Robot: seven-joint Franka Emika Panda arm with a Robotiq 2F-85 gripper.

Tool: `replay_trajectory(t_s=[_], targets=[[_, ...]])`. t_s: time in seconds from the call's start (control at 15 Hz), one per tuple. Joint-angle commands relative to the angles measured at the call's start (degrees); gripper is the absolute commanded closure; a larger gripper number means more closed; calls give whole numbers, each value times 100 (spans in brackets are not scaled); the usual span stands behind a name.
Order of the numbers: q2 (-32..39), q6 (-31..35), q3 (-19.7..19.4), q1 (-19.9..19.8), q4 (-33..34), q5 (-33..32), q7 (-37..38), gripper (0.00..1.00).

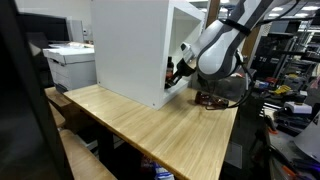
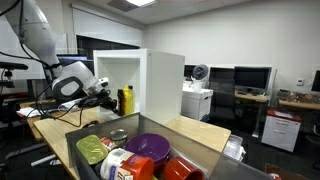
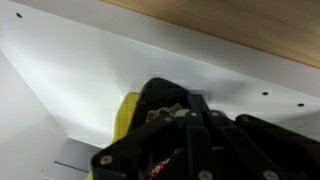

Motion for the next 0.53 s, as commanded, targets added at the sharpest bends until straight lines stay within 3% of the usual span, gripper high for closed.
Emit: replay_trajectory(t_s=[0.0, 0.47], targets=[[176, 54, -116, 24, 107, -41, -126, 97], [246, -151, -739, 478, 65, 127, -197, 97]])
